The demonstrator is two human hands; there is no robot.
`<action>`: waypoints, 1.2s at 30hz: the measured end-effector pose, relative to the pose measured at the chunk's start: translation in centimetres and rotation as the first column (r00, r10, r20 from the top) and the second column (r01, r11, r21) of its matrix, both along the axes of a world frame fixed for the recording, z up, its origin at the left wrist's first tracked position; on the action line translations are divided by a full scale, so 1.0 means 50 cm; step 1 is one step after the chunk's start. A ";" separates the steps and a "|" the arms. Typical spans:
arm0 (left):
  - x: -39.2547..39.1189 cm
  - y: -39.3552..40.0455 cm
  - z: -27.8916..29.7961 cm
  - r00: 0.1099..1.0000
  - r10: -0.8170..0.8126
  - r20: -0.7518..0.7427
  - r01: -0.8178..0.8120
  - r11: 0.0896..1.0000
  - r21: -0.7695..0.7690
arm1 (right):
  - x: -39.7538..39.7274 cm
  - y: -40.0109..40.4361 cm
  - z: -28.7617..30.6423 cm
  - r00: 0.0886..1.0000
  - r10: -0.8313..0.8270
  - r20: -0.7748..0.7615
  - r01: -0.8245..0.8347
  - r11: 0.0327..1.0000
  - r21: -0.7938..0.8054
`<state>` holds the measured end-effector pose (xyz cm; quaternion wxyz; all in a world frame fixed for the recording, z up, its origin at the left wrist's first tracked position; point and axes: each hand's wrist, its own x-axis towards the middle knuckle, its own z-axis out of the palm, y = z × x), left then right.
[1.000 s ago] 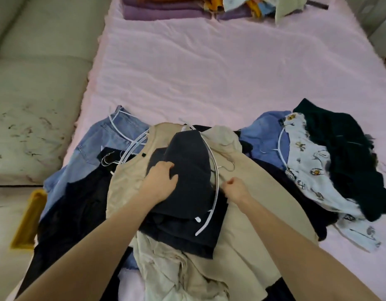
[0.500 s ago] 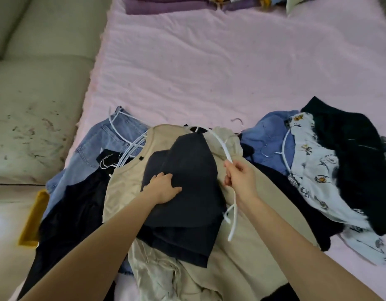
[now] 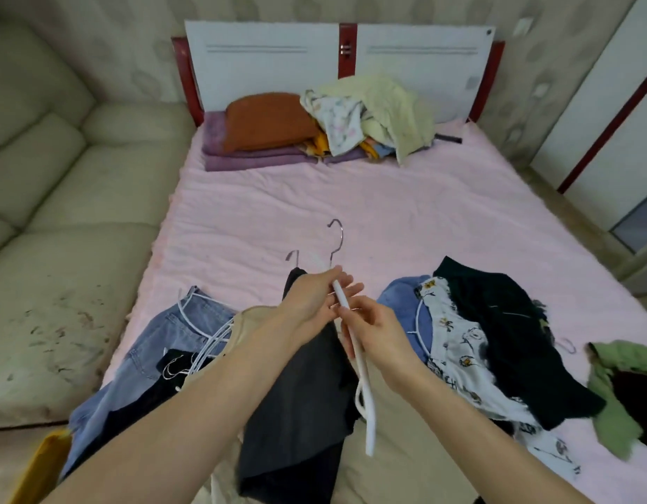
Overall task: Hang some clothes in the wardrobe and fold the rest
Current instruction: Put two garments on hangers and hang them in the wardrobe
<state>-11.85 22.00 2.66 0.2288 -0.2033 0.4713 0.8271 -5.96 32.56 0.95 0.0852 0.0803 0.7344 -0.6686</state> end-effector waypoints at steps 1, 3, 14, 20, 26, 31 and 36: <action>-0.003 0.002 0.008 0.997 0.078 0.009 -0.078 0.996 0.035 | 0.010 0.004 0.006 1.000 0.018 0.025 -0.017 1.000 -0.006; -0.003 0.005 0.029 0.981 0.188 0.052 -0.192 0.976 0.105 | 0.050 0.018 0.021 0.998 0.031 0.052 -0.031 0.999 -0.006; 0.103 0.013 0.093 0.994 0.042 -0.099 -0.039 0.999 0.027 | 0.229 0.032 0.044 0.983 0.182 -0.037 -0.149 0.890 0.430; 0.167 0.044 0.073 0.990 -0.092 -0.109 0.096 0.995 0.030 | 0.324 0.056 0.047 0.990 0.120 0.071 -0.136 0.944 0.301; 0.162 0.111 0.034 0.991 -0.103 -0.081 0.109 0.992 0.065 | 0.334 0.159 0.026 0.997 0.042 0.059 -0.048 0.992 0.119; 0.063 0.187 -0.072 1.000 -0.007 0.008 0.007 1.000 0.004 | 0.202 0.339 -0.113 0.962 -0.167 0.215 0.150 0.984 0.093; -0.009 0.269 -0.212 0.981 0.129 0.142 -0.120 0.990 -0.067 | -0.005 0.524 -0.295 0.906 -0.201 0.373 0.105 0.959 0.262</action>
